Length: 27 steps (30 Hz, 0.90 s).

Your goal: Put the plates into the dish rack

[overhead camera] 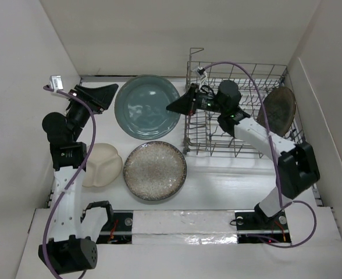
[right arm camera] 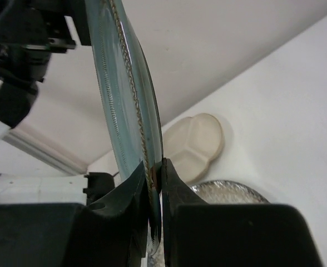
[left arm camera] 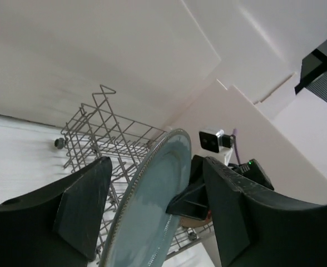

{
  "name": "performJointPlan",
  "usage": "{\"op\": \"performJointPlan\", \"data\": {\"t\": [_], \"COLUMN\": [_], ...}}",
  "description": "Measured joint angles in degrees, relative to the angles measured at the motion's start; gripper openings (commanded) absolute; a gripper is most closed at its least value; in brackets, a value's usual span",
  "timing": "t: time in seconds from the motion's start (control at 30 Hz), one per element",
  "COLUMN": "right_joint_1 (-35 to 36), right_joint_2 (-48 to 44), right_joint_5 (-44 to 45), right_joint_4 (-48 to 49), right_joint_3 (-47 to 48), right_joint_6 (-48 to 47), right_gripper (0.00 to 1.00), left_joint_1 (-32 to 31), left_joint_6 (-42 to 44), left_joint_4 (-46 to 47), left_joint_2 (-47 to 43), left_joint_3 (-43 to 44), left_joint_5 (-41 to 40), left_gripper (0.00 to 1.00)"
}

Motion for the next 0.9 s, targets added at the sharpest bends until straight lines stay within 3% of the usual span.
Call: {"op": "performJointPlan", "data": {"t": [0.27, 0.57, 0.77, 0.9], "right_joint_1": [-10.9, -20.8, -25.2, -27.7], "right_joint_2": [-18.8, -42.0, -44.1, -41.6], "right_joint_5": [10.6, 48.3, 61.9, 64.9], "right_joint_4": [-17.0, -40.3, -49.8, -53.9], "right_joint_3": [-5.3, -6.0, -7.0, -8.6], "right_joint_6": [-9.6, -23.6, -29.2, -31.0], "right_gripper": [0.0, 0.0, 0.0, 0.0], "left_joint_1": [-0.4, -7.7, -15.2, -19.8], "left_joint_6": [7.9, 16.4, 23.1, 26.8], "left_joint_4": [-5.5, -11.6, -17.7, -20.5], "left_joint_2": [-6.2, -9.6, -8.8, -8.8], "left_joint_3": [-0.9, -7.1, -7.3, -7.3], "left_joint_5": [-4.3, -4.2, -5.1, -7.1], "left_gripper": [0.67, 0.56, 0.55, 0.55]}}
